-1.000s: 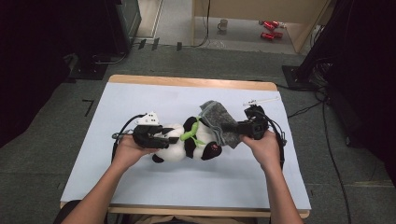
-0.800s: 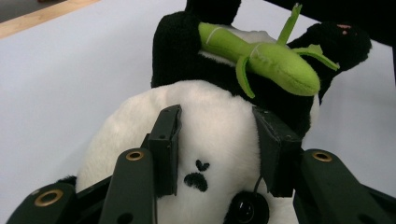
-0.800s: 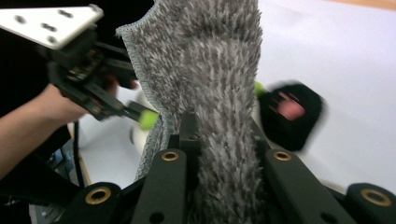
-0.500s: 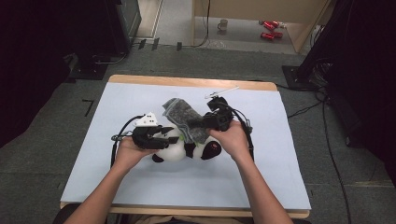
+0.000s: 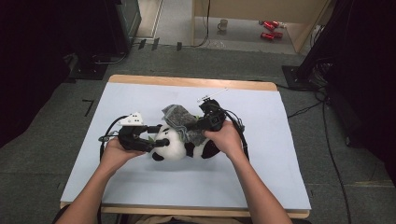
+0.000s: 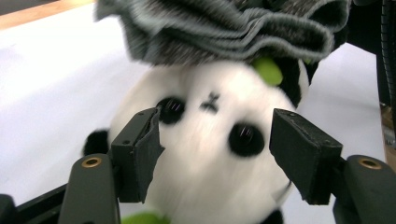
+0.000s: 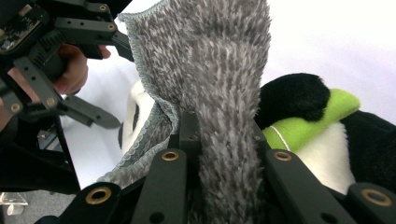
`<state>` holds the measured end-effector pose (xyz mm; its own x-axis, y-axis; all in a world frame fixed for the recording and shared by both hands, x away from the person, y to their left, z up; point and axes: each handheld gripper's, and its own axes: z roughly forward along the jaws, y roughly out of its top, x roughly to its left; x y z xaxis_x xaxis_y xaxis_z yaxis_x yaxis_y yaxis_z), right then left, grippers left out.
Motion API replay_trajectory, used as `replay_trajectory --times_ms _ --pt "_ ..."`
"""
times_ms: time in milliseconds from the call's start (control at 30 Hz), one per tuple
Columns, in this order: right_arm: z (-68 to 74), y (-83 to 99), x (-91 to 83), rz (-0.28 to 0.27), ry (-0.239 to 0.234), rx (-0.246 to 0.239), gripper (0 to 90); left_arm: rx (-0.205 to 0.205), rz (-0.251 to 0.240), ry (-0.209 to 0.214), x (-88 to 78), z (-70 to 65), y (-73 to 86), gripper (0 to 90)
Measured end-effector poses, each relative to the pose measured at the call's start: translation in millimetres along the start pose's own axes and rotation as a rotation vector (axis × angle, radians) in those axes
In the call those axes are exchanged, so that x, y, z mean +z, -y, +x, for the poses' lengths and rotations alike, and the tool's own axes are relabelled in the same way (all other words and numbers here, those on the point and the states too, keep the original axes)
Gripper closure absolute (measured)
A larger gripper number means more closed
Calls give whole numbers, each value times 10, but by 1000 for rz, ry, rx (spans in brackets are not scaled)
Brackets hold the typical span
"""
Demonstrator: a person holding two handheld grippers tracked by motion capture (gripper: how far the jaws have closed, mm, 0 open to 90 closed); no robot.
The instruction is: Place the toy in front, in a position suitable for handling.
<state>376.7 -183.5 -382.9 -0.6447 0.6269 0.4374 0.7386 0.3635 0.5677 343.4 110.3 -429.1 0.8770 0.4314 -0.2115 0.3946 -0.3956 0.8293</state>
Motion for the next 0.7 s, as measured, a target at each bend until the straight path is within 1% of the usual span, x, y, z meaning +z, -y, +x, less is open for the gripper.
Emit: replay_trajectory --times_ms 67,100,133,167,200,233,267,333,400,500,533,600,667,700 --pt "-21 -13 0 -1 10 0 773 -5 22 4 24 27 40 300" --pt "-32 -18 -2 0 12 3 773 5 53 -2 58 34 64 291" --pt "-48 -23 -10 2 24 5 773 14 59 -1 87 38 87 280" --pt "-61 -25 -15 5 36 4 774 16 50 12 113 46 108 275" --pt "-74 -25 -15 10 40 7 774 17 43 16 124 53 120 276" --pt "-84 -24 -18 11 37 12 774 12 38 28 136 69 127 289" --pt "-91 -26 -24 13 38 12 775 12 41 37 141 79 133 320" --pt "-92 -37 -39 21 61 -3 774 26 46 28 152 77 151 411" --pt "-124 -48 -58 24 90 -15 774 5 50 28 166 86 155 497" --pt "-222 -65 -75 18 91 3 773 -11 53 20 169 77 147 592" --pt "-246 -75 -78 15 96 6 773 -18 53 18 164 74 145 613" --pt "-279 -103 -94 14 126 7 774 -34 56 20 156 77 143 647" --pt "-309 -129 -110 16 184 -4 777 -35 58 15 152 68 139 655" --pt "-331 -136 -117 17 199 -3 778 -39 57 12 152 65 136 658"
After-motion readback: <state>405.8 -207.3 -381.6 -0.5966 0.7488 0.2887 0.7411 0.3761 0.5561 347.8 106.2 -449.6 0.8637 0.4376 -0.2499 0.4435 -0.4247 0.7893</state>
